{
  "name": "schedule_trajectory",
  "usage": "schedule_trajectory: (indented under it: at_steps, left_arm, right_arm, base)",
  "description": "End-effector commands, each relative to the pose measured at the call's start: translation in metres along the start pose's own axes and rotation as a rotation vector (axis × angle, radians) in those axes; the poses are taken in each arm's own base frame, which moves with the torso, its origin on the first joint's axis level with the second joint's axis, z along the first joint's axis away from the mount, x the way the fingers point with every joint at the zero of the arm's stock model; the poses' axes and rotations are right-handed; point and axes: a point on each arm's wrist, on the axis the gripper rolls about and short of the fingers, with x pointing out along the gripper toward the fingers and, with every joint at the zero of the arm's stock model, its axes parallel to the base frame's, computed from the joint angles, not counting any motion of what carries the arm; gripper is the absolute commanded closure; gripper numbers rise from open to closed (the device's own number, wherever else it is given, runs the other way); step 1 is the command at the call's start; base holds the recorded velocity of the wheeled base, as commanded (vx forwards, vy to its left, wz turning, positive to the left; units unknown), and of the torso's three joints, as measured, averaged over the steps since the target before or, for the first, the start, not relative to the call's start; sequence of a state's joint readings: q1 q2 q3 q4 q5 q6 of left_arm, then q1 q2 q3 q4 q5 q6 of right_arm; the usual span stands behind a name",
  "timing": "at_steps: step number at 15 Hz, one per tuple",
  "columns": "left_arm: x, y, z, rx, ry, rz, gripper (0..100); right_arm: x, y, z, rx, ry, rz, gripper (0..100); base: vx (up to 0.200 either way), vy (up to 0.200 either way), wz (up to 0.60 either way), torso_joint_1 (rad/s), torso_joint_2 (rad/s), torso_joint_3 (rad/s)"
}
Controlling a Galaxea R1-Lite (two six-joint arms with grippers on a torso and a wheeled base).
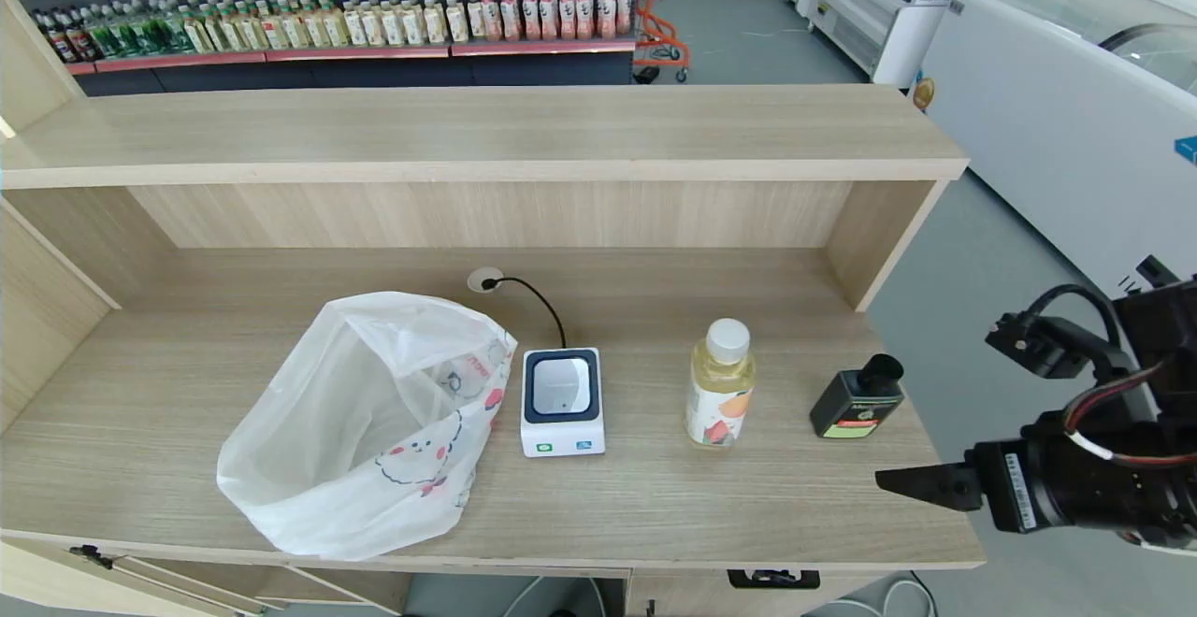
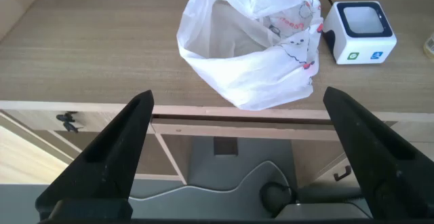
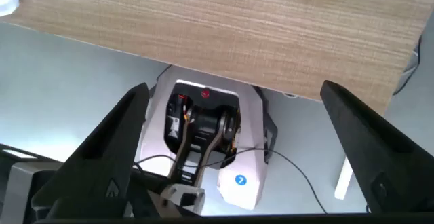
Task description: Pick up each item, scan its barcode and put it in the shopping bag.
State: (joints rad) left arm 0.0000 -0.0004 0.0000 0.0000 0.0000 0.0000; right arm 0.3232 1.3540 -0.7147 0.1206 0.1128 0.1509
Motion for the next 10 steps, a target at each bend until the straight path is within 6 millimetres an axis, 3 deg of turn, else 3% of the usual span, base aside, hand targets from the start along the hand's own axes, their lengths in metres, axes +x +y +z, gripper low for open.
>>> schedule_trajectory:
  at_steps: [1,2,5,10]
  left_arm:
    - [0.000,0.000,0.000,0.000,-0.001,0.000,0]
    - [0.000,0.000,0.000,0.000,-0.001,0.000,0]
    - [0.000,0.000,0.000,0.000,0.000,0.000,0]
    - [0.000,0.000,0.000,0.000,-0.001,0.000,0]
  right_arm:
    - [0.033,0.007,0.002,-0.027,0.045,0.029,0]
    - [0.039,0.008,0.003,-0.029,0.036,0.032,0]
    - [0.080,0.011,0.013,-0.034,-0.026,0.053,0]
    - [0.122,0.029,0.009,-0.086,-0.069,0.114,0]
  base:
    - [0.000,0.000,0.00,0.000,0.00,0.000]
    - [0.000,0.000,0.00,0.000,0.00,0.000]
    - [0.000,0.000,0.00,0.000,0.00,0.000]
    - [0.000,0.000,0.00,0.000,0.00,0.000]
